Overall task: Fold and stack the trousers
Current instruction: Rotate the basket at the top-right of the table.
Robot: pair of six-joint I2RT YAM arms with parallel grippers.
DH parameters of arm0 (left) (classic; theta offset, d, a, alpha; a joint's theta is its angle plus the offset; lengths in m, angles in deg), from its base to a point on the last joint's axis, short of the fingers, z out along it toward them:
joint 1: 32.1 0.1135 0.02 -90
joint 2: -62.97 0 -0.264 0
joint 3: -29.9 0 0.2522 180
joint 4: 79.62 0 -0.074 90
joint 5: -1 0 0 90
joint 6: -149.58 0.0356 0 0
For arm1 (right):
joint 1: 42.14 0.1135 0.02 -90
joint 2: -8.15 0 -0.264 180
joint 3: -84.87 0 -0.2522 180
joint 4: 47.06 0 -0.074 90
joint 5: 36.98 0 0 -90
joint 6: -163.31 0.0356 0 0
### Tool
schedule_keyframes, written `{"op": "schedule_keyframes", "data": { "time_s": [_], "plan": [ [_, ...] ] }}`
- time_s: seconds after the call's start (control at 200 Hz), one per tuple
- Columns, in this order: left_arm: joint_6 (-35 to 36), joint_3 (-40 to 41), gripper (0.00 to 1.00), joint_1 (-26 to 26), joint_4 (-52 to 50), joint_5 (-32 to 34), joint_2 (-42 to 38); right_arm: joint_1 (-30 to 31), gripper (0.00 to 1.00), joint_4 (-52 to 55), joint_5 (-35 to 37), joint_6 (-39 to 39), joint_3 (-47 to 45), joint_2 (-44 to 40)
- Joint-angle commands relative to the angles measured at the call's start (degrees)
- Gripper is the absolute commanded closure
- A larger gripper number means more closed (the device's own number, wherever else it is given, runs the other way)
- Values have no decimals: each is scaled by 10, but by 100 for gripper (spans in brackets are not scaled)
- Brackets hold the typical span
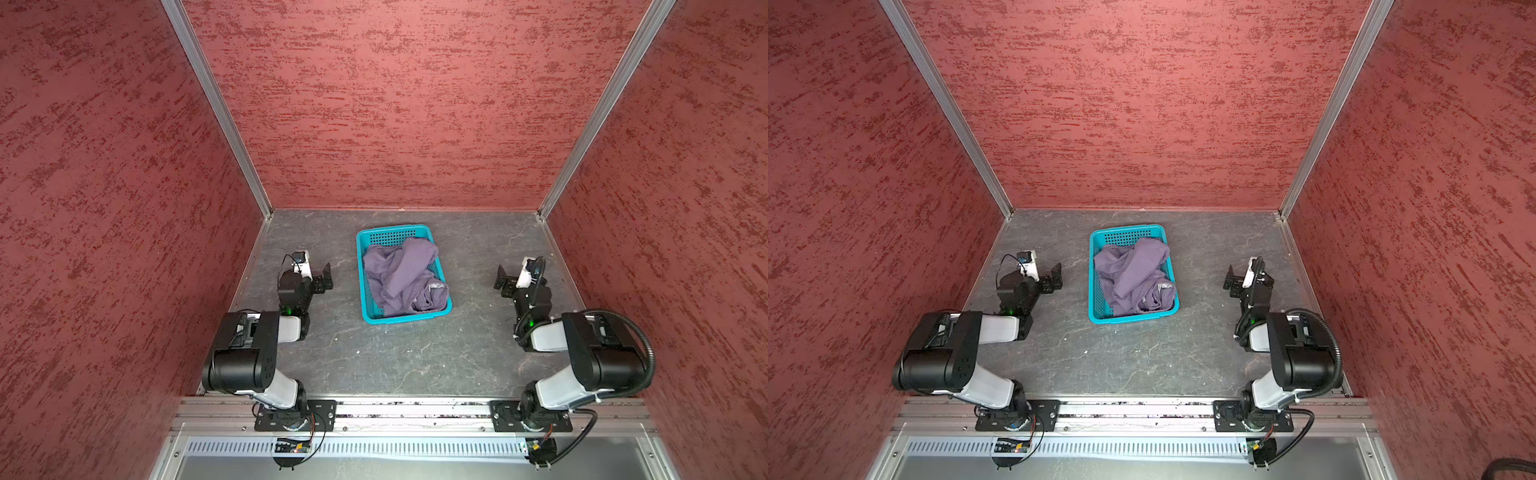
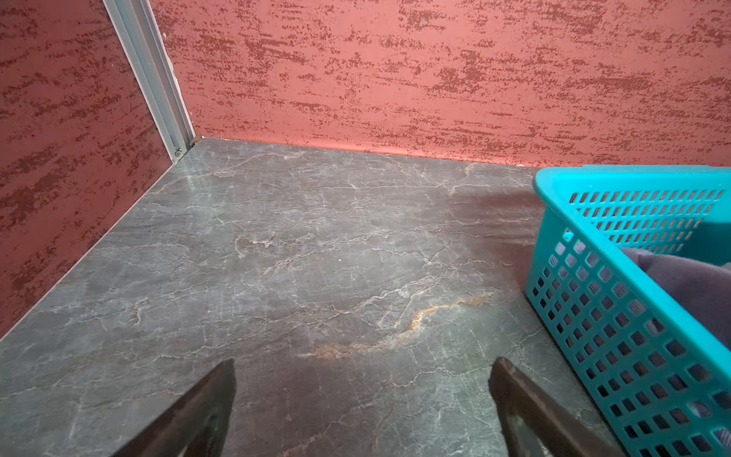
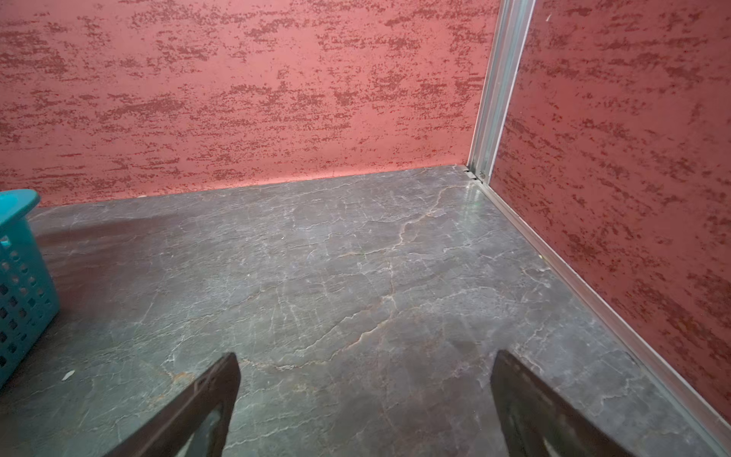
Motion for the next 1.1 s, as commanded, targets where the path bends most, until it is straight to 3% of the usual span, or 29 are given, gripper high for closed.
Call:
{"op": "schedule_keyframes", "data": {
  "time_s": [0.0, 1.092],
  "plan": [
    [1, -3, 1, 1, -3, -5, 1, -3, 1, 0, -18, -1, 9, -3],
    [-3, -1, 1, 7, 0, -15, 0, -4, 1, -2, -17, 0, 7, -4]
  ]
}}
